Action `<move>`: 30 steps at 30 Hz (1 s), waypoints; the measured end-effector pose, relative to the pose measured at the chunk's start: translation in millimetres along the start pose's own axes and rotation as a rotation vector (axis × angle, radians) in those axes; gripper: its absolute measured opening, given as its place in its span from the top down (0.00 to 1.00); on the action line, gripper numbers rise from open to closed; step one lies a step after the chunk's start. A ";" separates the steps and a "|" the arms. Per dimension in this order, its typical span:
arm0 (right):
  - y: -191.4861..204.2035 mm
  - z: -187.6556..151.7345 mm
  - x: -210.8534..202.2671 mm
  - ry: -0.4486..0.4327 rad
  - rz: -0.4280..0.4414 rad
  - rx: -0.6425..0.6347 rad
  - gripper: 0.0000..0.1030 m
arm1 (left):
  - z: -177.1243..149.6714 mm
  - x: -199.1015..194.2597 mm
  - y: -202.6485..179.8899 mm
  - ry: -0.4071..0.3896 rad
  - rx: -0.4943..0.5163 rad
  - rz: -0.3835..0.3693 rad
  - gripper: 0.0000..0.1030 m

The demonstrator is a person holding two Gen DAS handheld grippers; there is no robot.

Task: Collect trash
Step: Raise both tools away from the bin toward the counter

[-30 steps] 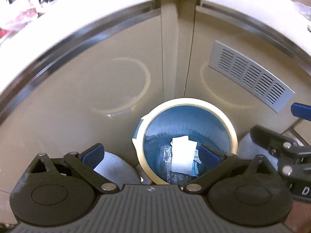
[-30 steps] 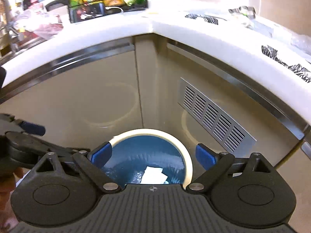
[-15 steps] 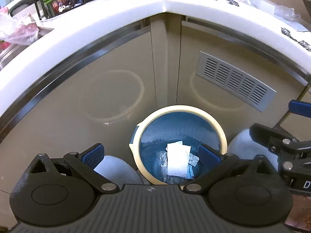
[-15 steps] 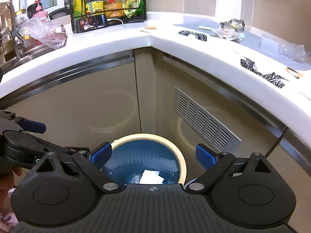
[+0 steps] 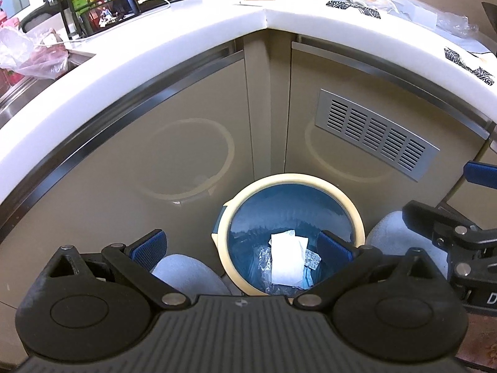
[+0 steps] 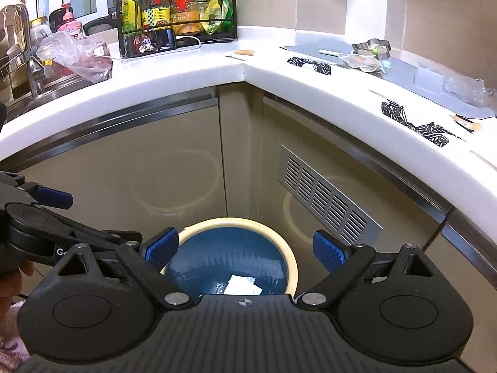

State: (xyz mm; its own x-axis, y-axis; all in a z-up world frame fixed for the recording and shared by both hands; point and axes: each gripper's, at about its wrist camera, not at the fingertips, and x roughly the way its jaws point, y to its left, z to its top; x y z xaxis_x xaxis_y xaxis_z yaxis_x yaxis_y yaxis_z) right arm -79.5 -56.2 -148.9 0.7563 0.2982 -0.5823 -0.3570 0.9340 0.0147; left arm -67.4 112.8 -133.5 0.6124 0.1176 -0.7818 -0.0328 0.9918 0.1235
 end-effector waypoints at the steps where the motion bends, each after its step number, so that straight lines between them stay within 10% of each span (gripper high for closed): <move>1: -0.3 -0.1 0.2 0.000 -0.002 0.000 0.08 | 0.6 0.1 -0.4 -0.001 0.002 0.000 0.00; 30: -19.4 42.4 10.9 -0.033 0.007 0.001 0.08 | 39.5 7.5 -0.6 0.103 -0.010 -0.098 0.00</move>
State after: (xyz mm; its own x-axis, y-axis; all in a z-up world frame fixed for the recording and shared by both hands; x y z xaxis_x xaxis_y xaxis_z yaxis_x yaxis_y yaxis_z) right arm -41.1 -62.8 -121.1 0.7718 0.3108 -0.5547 -0.3616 0.9321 0.0190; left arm -31.6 111.1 -115.4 0.5287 0.0246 -0.8484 0.0147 0.9992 0.0381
